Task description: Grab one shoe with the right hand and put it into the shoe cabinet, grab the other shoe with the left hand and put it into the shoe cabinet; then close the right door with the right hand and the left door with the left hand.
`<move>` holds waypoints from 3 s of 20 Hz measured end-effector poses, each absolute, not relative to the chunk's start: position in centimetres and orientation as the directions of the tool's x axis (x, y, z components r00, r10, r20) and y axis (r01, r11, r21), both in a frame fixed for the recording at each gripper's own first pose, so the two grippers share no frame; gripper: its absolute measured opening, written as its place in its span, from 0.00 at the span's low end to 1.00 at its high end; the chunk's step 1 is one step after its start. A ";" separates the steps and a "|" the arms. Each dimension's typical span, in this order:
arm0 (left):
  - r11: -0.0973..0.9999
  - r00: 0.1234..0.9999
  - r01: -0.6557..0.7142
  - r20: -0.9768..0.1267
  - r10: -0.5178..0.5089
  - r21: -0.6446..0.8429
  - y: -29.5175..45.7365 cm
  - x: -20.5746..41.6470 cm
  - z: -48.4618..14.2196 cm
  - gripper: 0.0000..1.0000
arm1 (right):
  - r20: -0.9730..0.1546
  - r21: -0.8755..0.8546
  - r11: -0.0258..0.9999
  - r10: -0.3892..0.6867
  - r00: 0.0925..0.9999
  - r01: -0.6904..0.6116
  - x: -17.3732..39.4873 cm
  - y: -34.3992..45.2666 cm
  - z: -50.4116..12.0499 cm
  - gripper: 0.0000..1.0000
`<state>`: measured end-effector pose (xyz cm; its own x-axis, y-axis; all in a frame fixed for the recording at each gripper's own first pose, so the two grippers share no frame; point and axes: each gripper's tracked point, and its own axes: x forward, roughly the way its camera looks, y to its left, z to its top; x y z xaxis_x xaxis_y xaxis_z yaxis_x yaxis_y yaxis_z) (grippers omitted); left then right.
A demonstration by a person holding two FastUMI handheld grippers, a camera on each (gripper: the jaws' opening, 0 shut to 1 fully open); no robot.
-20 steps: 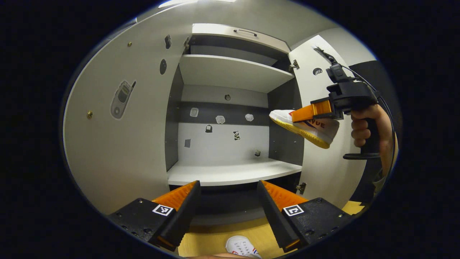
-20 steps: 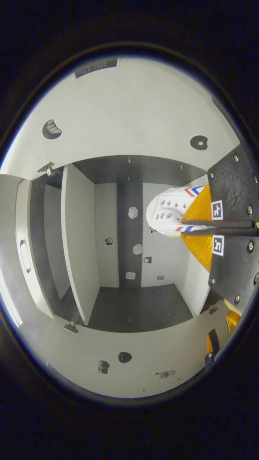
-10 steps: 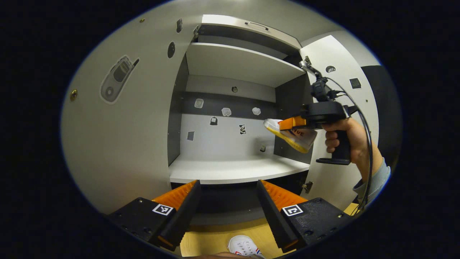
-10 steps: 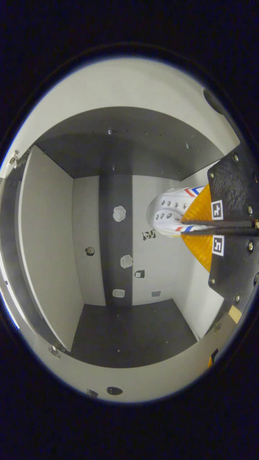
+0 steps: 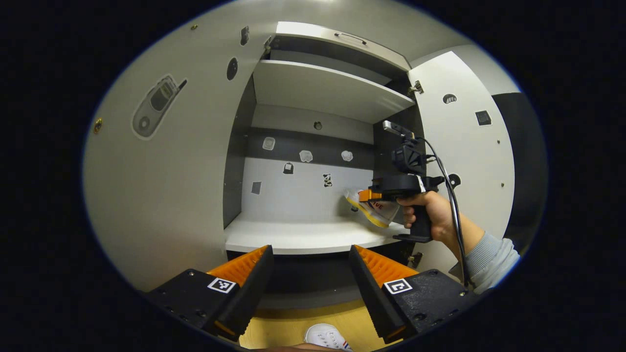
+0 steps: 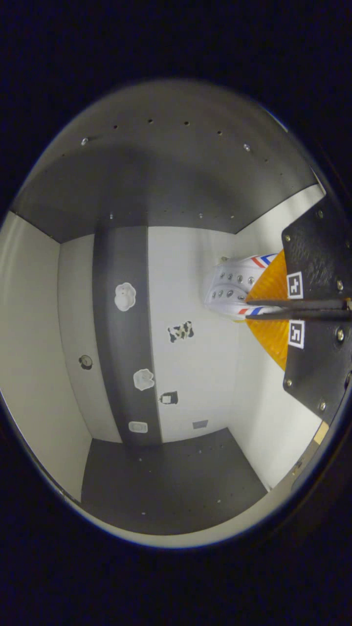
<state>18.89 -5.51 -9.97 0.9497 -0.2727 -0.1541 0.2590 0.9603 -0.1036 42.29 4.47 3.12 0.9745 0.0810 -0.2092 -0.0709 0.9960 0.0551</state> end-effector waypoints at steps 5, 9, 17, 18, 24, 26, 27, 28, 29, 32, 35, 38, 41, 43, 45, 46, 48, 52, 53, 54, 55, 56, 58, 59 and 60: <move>0.971 0.953 0.220 -0.193 -0.233 -0.089 -5.3 19.4 -11.1 0.94 | -0.121 0.060 0.998 0.030 0.992 -0.023 40.7 3.2 5.3 0.57; 0.976 0.959 0.200 -0.188 -0.212 -0.085 -5.2 19.1 -10.9 0.94 | -0.066 0.066 0.998 0.000 0.998 0.004 36.2 2.6 7.1 0.98; 0.969 0.962 0.225 -0.134 -0.238 -0.105 -5.7 16.4 -8.5 0.94 | 0.058 0.122 0.990 0.064 0.996 -0.071 23.2 5.3 7.5 0.94; 0.970 0.965 0.220 -0.122 -0.232 -0.104 -5.5 15.9 -8.0 0.95 | 0.059 0.121 0.990 0.065 0.996 -0.072 21.3 5.6 7.0 0.94; 0.988 0.975 0.131 -0.167 -0.144 -0.084 -3.1 11.6 -8.6 0.94 | 0.098 0.139 0.980 0.132 0.986 -0.145 8.8 7.1 5.3 0.98; 0.987 0.969 0.144 -0.189 -0.156 -0.076 -3.4 9.7 -9.9 0.95 | 0.091 0.114 0.984 0.126 0.988 -0.136 5.2 6.8 4.5 0.98; 0.987 0.970 0.148 -0.186 -0.158 -0.067 -3.5 8.8 -10.4 0.95 | 0.101 0.108 0.986 0.114 0.988 -0.125 3.6 6.6 4.5 0.98; 0.989 0.976 0.143 -0.163 -0.147 -0.039 -3.3 8.1 -10.9 0.95 | 0.112 0.118 0.988 0.085 0.990 -0.098 2.2 6.2 4.8 0.98; 0.992 0.980 0.128 -0.153 -0.127 -0.004 -2.9 7.5 -11.7 0.95 | 0.132 0.123 0.989 0.068 0.989 -0.084 0.7 6.1 5.0 0.98; 0.990 0.976 0.128 -0.182 -0.116 0.056 -3.3 5.5 -15.9 0.94 | 0.163 0.139 0.989 0.035 0.986 -0.058 -3.6 6.5 5.1 0.98; 0.988 0.953 0.150 -0.272 -0.132 0.047 -3.5 4.7 -20.4 0.94 | 0.186 0.053 0.998 0.011 0.982 -0.021 -6.7 7.1 4.5 0.99; 0.981 0.913 0.189 -0.361 -0.190 -0.039 -4.8 5.2 -24.9 0.93 | 0.203 0.026 1.000 -0.007 0.979 0.002 -8.6 7.4 4.1 0.99; 0.981 0.872 0.188 -0.453 -0.185 -0.039 -5.1 5.9 -28.9 0.94 | 0.231 0.027 0.999 0.015 0.973 -0.022 -9.6 7.4 4.4 0.98; 0.979 0.835 0.199 -0.517 -0.187 -0.032 -5.7 5.7 -32.0 0.93 | 0.242 0.013 1.000 0.006 0.970 -0.010 -9.9 6.6 4.2 0.98; 0.984 0.780 0.179 -0.610 -0.141 0.002 -5.0 5.2 -35.7 0.93 | 0.249 0.019 1.000 -0.010 0.968 0.005 -9.8 5.8 3.8 0.98; 0.984 0.747 0.173 -0.655 -0.111 0.031 -4.6 4.6 -37.5 0.92 | 0.240 0.034 0.999 -0.012 0.971 0.004 -9.7 5.5 3.3 0.98; 0.980 0.709 0.190 -0.699 -0.091 0.065 -4.5 4.5 -40.1 0.89 | 0.222 0.069 0.998 -0.016 0.975 0.001 -9.2 4.7 2.3 0.98; 0.980 0.711 0.196 -0.694 -0.114 0.040 -4.6 5.3 -41.4 0.82 | 0.200 0.082 0.996 -0.059 0.978 0.044 -9.2 2.0 1.0 0.99; 0.981 0.720 0.188 -0.685 -0.113 0.036 -4.8 6.1 -42.0 0.85 | 0.199 0.085 0.995 -0.063 0.978 0.047 -9.3 1.7 0.8 0.98; 0.980 0.704 0.200 -0.698 -0.135 0.013 -5.1 5.9 -42.4 0.87 | 0.197 0.093 0.995 -0.063 0.978 0.045 -9.3 1.5 0.6 0.98; 0.980 0.719 0.201 -0.680 -0.145 0.003 -5.6 6.2 -41.9 0.87 | 0.194 0.100 0.994 -0.057 0.979 0.038 -9.5 1.3 0.3 0.98; 0.974 0.705 0.227 -0.690 -0.164 0.000 -6.3 6.0 -42.3 0.78 | 0.193 0.106 0.994 -0.051 0.980 0.031 -9.6 1.2 0.2 0.98; 0.962 0.708 0.270 -0.683 -0.180 0.026 -7.6 5.8 -42.2 0.45 | 0.197 0.114 0.993 -0.049 0.979 0.026 -9.8 0.7 0.1 0.98; 0.959 0.704 0.277 -0.693 -0.156 0.066 -7.1 5.7 -42.5 0.19 | 0.200 0.117 0.993 -0.049 0.979 0.026 -9.9 0.2 0.1 0.98; 0.959 0.702 0.276 -0.696 -0.152 0.070 -7.0 5.5 -42.0 0.06 | 0.203 0.120 0.992 -0.051 0.978 0.027 -10.1 -0.1 0.2 0.98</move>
